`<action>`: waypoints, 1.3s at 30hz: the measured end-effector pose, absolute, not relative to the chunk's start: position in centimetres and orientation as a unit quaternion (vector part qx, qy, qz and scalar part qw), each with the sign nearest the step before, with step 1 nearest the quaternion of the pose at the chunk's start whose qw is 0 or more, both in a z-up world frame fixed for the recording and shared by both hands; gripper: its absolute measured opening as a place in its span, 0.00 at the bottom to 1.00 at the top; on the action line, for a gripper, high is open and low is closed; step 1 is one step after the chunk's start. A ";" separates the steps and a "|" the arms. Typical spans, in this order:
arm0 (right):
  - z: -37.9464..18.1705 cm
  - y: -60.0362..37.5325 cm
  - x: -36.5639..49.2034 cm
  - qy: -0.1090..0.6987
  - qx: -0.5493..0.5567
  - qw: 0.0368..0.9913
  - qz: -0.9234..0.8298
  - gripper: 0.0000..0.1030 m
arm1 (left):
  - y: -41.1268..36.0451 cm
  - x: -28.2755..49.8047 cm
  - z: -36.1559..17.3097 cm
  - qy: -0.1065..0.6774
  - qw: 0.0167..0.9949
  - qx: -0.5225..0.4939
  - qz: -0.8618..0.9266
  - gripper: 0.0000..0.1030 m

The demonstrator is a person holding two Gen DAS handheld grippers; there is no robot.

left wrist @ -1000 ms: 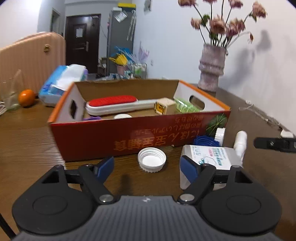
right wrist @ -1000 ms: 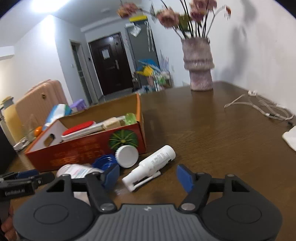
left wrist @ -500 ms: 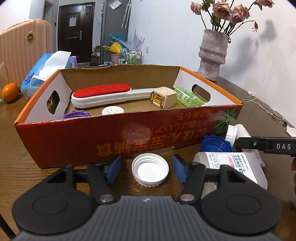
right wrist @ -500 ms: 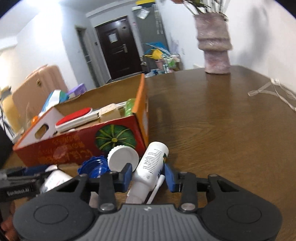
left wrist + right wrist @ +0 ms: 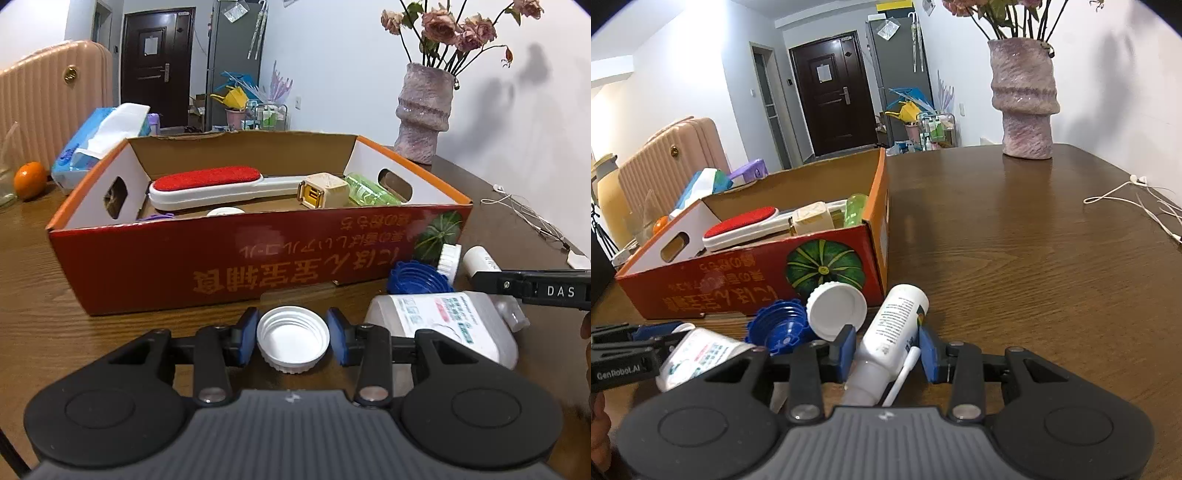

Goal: Organize rigid objects
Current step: 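Carry the white cap and white tube over the box with both tools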

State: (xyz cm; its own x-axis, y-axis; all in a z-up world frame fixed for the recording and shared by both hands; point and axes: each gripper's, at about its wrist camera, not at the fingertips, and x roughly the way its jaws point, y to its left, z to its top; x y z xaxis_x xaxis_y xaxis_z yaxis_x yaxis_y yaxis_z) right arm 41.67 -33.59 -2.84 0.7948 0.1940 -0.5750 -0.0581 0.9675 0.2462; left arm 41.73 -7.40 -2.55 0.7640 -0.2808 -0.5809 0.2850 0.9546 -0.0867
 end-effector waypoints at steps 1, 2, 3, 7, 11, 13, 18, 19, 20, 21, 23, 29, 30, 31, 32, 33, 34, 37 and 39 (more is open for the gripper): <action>-2.6 -33.6 41.3 0.310 0.107 0.942 0.064 0.35 | -7.2 41.2 -2.2 0.304 0.941 -0.002 -0.148 0.40; -2.3 -33.8 40.9 0.307 0.107 0.943 0.062 0.35 | -7.0 40.7 -1.9 0.300 0.942 -0.008 -0.147 0.40; -2.0 -33.9 40.5 0.304 0.109 0.945 0.061 0.35 | -6.6 40.0 -1.5 0.296 0.944 -0.017 -0.144 0.40; -0.3 -34.2 38.0 0.282 0.115 0.950 0.066 0.35 | -5.3 36.9 0.5 0.273 0.952 -0.042 -0.130 0.40; 1.8 -33.6 35.0 0.258 0.109 0.957 0.081 0.35 | -4.2 33.1 2.5 0.247 0.961 -0.050 -0.116 0.40; 3.0 -33.1 33.3 0.246 0.102 0.960 0.091 0.35 | -3.7 31.1 3.5 0.232 0.966 -0.052 -0.106 0.40; 6.1 -31.5 28.6 0.211 0.076 0.968 0.109 0.35 | -2.8 25.7 6.1 0.190 0.974 -0.064 -0.101 0.40; 6.7 -31.3 27.6 0.204 0.073 0.970 0.112 0.35 | -2.7 24.7 6.6 0.182 0.976 -0.063 -0.102 0.40; 7.3 -31.1 26.4 0.196 0.069 0.971 0.114 0.35 | -2.7 23.8 7.1 0.174 0.977 -0.061 -0.104 0.40; 7.9 -31.0 25.4 0.189 0.068 0.973 0.115 0.35 | -2.7 22.8 7.6 0.166 0.979 -0.060 -0.105 0.40; 8.9 -30.8 23.4 0.174 0.067 0.976 0.116 0.35 | -2.6 20.8 8.6 0.150 0.981 -0.059 -0.110 0.40; 11.2 -30.5 17.4 0.137 0.062 0.982 0.115 0.35 | -2.3 15.7 10.3 0.114 0.984 -0.064 -0.123 0.40; 11.4 -30.4 16.5 0.132 0.060 0.983 0.114 0.35 | -2.2 14.9 10.5 0.109 0.984 -0.065 -0.125 0.40; 11.6 -30.3 15.8 0.128 0.058 0.984 0.114 0.35 | -2.2 14.1 10.6 0.105 0.984 -0.066 -0.126 0.40; 11.8 -30.2 15.1 0.125 0.056 0.984 0.113 0.35 | -2.1 13.5 10.6 0.101 0.984 -0.067 -0.127 0.40; 11.9 -30.0 14.3 0.122 0.053 0.985 0.113 0.35 | -2.1 12.9 10.7 0.099 0.984 -0.068 -0.128 0.40; 12.0 -29.9 13.7 0.120 0.051 0.985 0.113 0.35 | -2.0 12.3 10.7 0.097 0.984 -0.069 -0.129 0.40; 12.3 -29.6 12.0 0.113 0.048 0.986 0.115 0.35 | -1.7 10.9 10.8 0.091 0.985 -0.073 -0.131 0.40; 12.6 -29.4 11.0 0.107 0.045 0.986 0.116 0.35 | -1.5 10.2 11.0 0.085 0.985 -0.075 -0.132 0.40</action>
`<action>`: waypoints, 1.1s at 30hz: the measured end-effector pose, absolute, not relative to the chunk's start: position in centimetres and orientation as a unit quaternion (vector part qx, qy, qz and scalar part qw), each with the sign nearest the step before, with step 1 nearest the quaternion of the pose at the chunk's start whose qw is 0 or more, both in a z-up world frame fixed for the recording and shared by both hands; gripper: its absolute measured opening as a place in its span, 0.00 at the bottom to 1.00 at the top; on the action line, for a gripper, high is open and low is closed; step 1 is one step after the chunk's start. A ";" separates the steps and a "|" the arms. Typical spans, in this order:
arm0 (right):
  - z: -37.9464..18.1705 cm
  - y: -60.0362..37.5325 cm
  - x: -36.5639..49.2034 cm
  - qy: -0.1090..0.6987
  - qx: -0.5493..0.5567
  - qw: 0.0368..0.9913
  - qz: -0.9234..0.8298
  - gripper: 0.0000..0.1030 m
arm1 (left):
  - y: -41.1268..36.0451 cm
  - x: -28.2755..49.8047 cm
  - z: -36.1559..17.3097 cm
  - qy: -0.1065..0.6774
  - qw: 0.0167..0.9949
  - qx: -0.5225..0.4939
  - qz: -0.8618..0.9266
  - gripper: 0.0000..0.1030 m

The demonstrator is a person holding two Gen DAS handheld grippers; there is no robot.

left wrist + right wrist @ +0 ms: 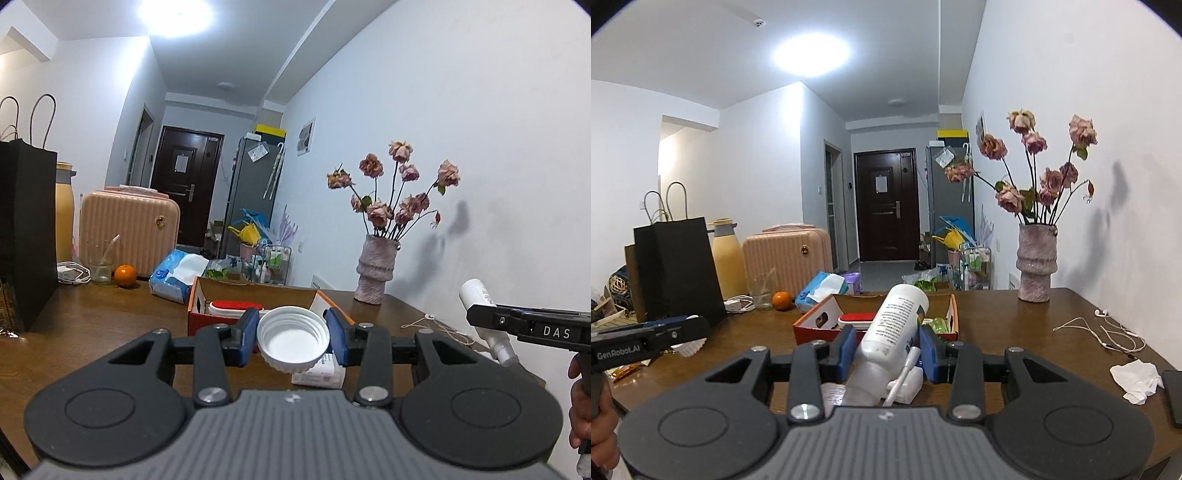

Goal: Organize rigid objects
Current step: 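Carry the white cap and white tube over the box with both tools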

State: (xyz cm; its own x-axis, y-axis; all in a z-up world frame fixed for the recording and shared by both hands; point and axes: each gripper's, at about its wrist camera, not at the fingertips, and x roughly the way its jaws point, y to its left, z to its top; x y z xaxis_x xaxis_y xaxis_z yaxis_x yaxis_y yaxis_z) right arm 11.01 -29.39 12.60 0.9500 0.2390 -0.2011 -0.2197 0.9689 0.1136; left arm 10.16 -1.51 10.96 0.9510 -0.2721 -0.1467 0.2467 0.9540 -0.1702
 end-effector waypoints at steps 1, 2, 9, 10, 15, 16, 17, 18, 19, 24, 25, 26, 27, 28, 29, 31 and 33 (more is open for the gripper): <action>12.7 -29.3 10.8 0.105 0.044 0.987 0.117 0.35 | -1.4 10.0 11.1 0.082 0.985 -0.076 -0.132 0.40; 12.8 -29.2 10.5 0.103 0.043 0.987 0.118 0.35 | -1.3 9.9 11.2 0.079 0.985 -0.077 -0.132 0.40; 12.8 -29.1 11.5 0.095 0.043 0.987 0.119 0.35 | -1.4 11.3 11.2 0.073 0.987 -0.066 -0.128 0.40; 12.6 -29.0 11.8 0.098 0.043 0.987 0.121 0.35 | -1.4 11.8 11.2 0.075 0.987 -0.066 -0.129 0.40; 12.1 -28.9 14.5 0.110 0.045 0.986 0.118 0.35 | -1.2 14.6 10.9 0.084 0.986 -0.064 -0.127 0.40; 12.1 -28.8 15.2 0.111 0.044 0.986 0.119 0.35 | -1.1 15.4 10.9 0.087 0.986 -0.065 -0.128 0.40; 12.1 -28.8 15.9 0.112 0.043 0.985 0.121 0.35 | -1.0 16.4 10.9 0.091 0.985 -0.067 -0.128 0.40; 12.2 -28.7 16.6 0.114 0.043 0.985 0.124 0.35 | -0.9 17.2 10.8 0.095 0.985 -0.069 -0.130 0.40; 12.2 -28.6 17.6 0.115 0.042 0.984 0.128 0.35 | -0.7 18.3 10.8 0.100 0.984 -0.071 -0.132 0.40; 12.8 -28.0 23.2 0.132 0.046 0.977 0.161 0.35 | 0.3 24.6 11.3 0.131 0.977 -0.075 -0.149 0.40; 13.0 -27.8 24.8 0.138 0.051 0.974 0.174 0.35 | 0.3 25.9 11.6 0.134 0.977 -0.071 -0.151 0.40; 13.2 -27.7 26.4 0.146 0.058 0.969 0.189 0.35 | 0.4 27.2 11.8 0.136 0.976 -0.065 -0.156 0.40; 13.3 -27.6 28.0 0.155 0.065 0.964 0.205 0.35 | 0.3 28.8 12.1 0.141 0.975 -0.061 -0.162 0.40; 13.3 -27.5 29.8 0.165 0.074 0.959 0.220 0.35 | 0.3 30.4 12.2 0.149 0.973 -0.060 -0.165 0.40; 13.4 -27.4 31.6 0.177 0.080 0.954 0.230 0.35 | 0.2 31.8 12.2 0.157 0.971 -0.057 -0.170 0.40; 13.2 -26.9 35.3 0.198 0.072 0.948 0.238 0.35 | 0.2 35.5 12.0 0.181 0.966 -0.057 -0.177 0.40; 12.9 -26.5 38.9 0.221 0.068 0.943 0.240 0.35 | 0.0 38.9 11.5 0.209 0.958 -0.060 -0.187 0.40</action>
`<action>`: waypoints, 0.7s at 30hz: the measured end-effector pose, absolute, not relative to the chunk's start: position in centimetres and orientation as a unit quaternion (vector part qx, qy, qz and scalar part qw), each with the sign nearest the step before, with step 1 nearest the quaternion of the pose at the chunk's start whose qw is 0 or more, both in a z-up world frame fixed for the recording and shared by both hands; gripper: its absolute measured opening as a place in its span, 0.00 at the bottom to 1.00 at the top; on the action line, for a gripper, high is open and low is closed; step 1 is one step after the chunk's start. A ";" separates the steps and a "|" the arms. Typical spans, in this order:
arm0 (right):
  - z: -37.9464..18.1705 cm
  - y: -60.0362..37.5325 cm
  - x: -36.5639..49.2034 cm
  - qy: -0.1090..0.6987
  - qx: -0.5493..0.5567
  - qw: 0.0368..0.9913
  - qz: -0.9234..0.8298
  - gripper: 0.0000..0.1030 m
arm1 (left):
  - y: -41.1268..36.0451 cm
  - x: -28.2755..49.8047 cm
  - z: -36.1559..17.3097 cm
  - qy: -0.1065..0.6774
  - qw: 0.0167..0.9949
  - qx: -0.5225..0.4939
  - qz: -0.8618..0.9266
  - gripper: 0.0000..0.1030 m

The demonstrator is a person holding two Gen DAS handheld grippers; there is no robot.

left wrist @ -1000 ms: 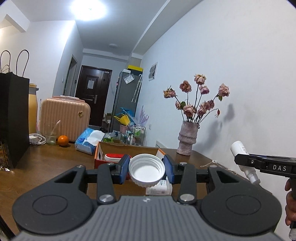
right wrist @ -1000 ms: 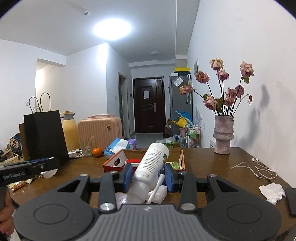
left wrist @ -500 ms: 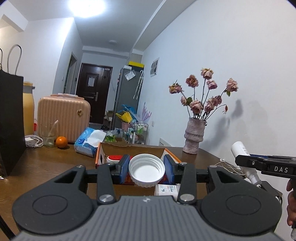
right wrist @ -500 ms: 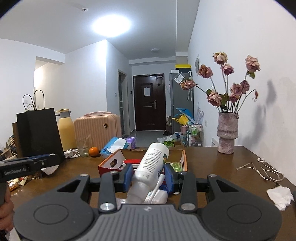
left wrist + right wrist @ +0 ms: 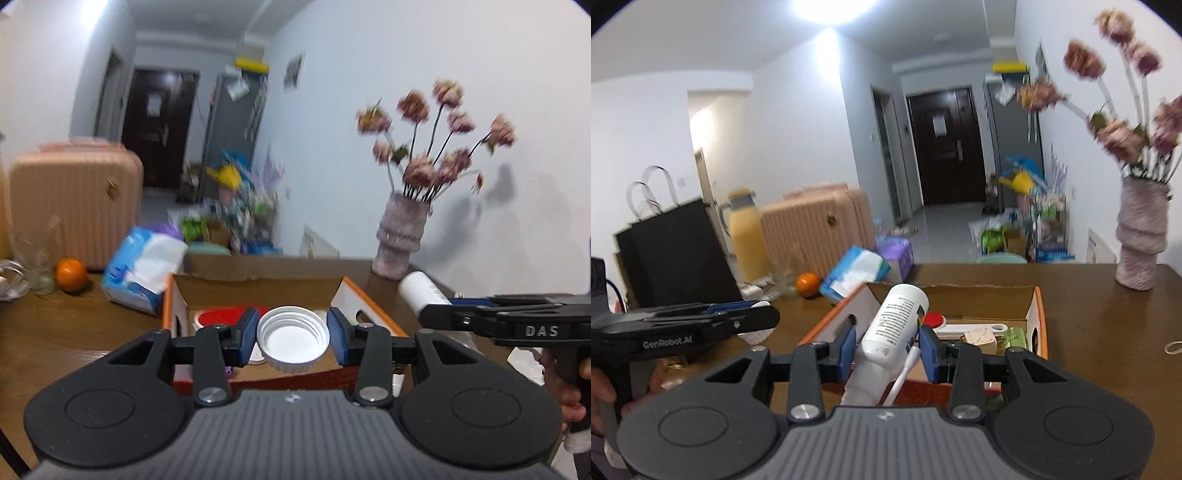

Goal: Organize rigid objects
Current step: 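Carry the white cap and white tube over the box with both tools, then release the cap and tube into the box and withdraw both tools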

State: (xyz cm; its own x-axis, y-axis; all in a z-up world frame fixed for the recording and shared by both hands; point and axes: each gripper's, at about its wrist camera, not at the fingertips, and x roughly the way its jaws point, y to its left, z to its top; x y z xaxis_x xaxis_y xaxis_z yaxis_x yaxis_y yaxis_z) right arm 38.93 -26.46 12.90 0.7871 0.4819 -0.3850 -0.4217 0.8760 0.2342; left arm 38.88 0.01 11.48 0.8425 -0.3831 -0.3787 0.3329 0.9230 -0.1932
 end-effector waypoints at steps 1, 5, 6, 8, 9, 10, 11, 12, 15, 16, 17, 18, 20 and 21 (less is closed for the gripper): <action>12.6 -26.3 40.5 0.234 0.068 0.939 0.244 0.35 | -0.1 40.6 11.0 0.226 0.953 -0.064 -0.192 0.40; 10.5 -25.5 47.1 0.297 0.084 0.916 0.258 0.35 | -0.9 46.5 8.6 0.289 0.936 -0.046 -0.198 0.40; 9.8 -25.3 48.8 0.311 0.089 0.911 0.257 0.35 | -1.1 47.6 8.0 0.301 0.932 -0.039 -0.199 0.40; 8.4 -24.6 51.3 0.335 0.092 0.902 0.255 0.35 | -1.6 49.8 6.4 0.328 0.921 -0.022 -0.208 0.40; 7.7 -24.3 52.4 0.344 0.094 0.899 0.255 0.35 | -1.8 50.6 5.6 0.338 0.917 -0.013 -0.211 0.40; 6.9 -23.9 53.5 0.356 0.093 0.895 0.253 0.35 | -2.1 51.4 4.8 0.348 0.914 -0.003 -0.209 0.40; 6.1 -23.5 54.5 0.366 0.087 0.892 0.252 0.35 | -2.3 52.0 4.0 0.357 0.910 0.008 -0.209 0.40; 5.3 -23.0 55.4 0.375 0.079 0.890 0.248 0.35 | -2.5 52.5 3.2 0.366 0.905 0.017 -0.213 0.40; 3.1 -21.6 57.4 0.400 0.057 0.882 0.241 0.35 | -2.7 54.0 1.3 0.387 0.897 0.027 -0.213 0.40; 2.4 -21.3 58.0 0.409 0.054 0.879 0.238 0.35 | -2.7 54.4 0.8 0.391 0.896 0.029 -0.210 0.40; 1.9 -21.0 58.5 0.414 0.050 0.878 0.235 0.35 | -2.8 54.6 0.5 0.393 0.895 0.028 -0.207 0.42; 1.2 -20.6 58.9 0.420 0.043 0.876 0.233 0.36 | -2.7 55.0 0.2 0.395 0.894 0.026 -0.208 0.43; 0.6 -20.1 59.3 0.428 0.037 0.872 0.234 0.36 | -2.7 55.1 -0.1 0.396 0.892 0.023 -0.217 0.47; 0.4 -19.9 59.3 0.430 0.038 0.871 0.237 0.37 | -2.6 55.1 -0.1 0.394 0.892 0.024 -0.221 0.49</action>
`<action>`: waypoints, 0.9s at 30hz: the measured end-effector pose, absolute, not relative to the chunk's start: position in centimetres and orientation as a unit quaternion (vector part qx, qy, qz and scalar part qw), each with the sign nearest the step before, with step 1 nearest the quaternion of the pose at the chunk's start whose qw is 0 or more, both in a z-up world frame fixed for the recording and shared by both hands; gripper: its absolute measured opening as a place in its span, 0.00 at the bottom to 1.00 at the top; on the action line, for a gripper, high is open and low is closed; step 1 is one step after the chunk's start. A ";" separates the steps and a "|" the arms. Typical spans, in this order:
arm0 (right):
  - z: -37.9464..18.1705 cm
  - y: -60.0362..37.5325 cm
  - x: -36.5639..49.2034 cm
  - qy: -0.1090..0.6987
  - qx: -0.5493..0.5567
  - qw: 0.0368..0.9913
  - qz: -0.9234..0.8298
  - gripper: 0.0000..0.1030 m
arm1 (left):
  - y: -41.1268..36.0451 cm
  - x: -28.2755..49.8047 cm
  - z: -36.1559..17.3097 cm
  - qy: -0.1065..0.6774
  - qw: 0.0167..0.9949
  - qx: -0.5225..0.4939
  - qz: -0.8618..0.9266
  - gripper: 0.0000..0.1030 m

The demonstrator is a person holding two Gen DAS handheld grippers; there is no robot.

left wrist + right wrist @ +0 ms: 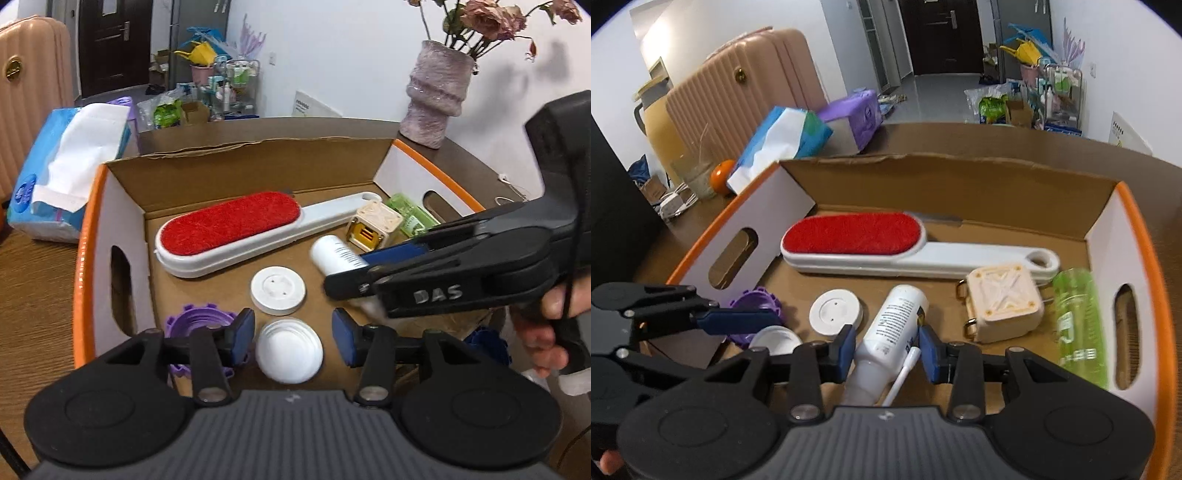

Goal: Organize rigid objects
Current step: 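Release the cap and tube into the box and withdraw both tools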

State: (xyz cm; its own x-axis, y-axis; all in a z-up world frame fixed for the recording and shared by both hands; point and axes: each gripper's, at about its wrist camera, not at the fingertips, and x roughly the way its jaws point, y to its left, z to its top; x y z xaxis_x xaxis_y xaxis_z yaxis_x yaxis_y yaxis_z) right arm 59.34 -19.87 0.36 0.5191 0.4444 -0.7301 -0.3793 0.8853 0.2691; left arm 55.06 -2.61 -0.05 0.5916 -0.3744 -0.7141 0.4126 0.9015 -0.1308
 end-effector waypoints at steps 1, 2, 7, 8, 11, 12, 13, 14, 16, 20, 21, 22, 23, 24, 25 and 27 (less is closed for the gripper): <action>0.2 -19.7 59.4 0.432 0.037 0.869 0.239 0.37 | -2.6 55.0 0.0 0.393 0.892 0.027 -0.221 0.53; 0.1 -19.6 59.6 0.433 0.035 0.869 0.238 0.37 | -2.6 54.9 0.1 0.391 0.893 0.029 -0.220 0.55; 1.0 -19.8 59.6 0.426 0.039 0.876 0.225 0.37 | -2.5 54.1 1.2 0.383 0.897 0.034 -0.217 0.69; 1.4 -20.0 59.4 0.423 0.039 0.878 0.222 0.37 | -2.5 53.8 1.6 0.380 0.899 0.035 -0.215 0.77; 3.3 -20.8 58.2 0.410 0.037 0.885 0.215 0.37 | -2.3 52.6 3.2 0.365 0.907 0.039 -0.207 0.82; 4.0 -21.0 57.7 0.406 0.037 0.888 0.212 0.40 | -2.2 52.1 3.9 0.359 0.910 0.041 -0.206 0.83; 4.7 -21.3 57.2 0.400 0.036 0.891 0.210 0.46 | -2.1 51.5 4.6 0.351 0.913 0.040 -0.205 0.87; 5.5 -21.5 56.6 0.394 0.035 0.895 0.208 0.51 | -2.0 50.7 5.5 0.341 0.917 0.040 -0.202 0.91; 7.3 -22.2 54.9 0.377 0.033 0.902 0.208 0.58 | -1.9 49.1 7.2 0.322 0.925 0.042 -0.198 0.93; 10.8 -23.2 51.5 0.352 0.016 0.915 0.196 0.62 | -1.8 45.4 10.8 0.279 0.940 0.045 -0.193 0.99; 11.6 -23.6 50.5 0.345 0.012 0.919 0.192 0.65 | -1.8 44.5 11.6 0.269 0.943 0.046 -0.193 0.99; 12.5 -23.9 49.5 0.338 0.010 0.922 0.189 0.68 | -1.7 43.5 12.3 0.258 0.946 0.046 -0.193 1.00; 13.4 -24.3 48.3 0.329 0.007 0.926 0.183 0.69 | -1.7 42.4 13.1 0.244 0.950 0.045 -0.192 1.00; 14.1 -24.7 47.4 0.321 0.004 0.930 0.179 0.72 | -1.7 41.4 13.7 0.231 0.953 0.044 -0.190 1.00; 14.7 -25.0 46.3 0.313 0.000 0.934 0.173 0.73 | -1.7 40.4 14.2 0.216 0.957 0.042 -0.187 1.00; 15.9 -25.6 44.1 0.295 -0.010 0.942 0.161 0.77 | -1.7 38.3 15.1 0.187 0.965 0.041 -0.179 1.00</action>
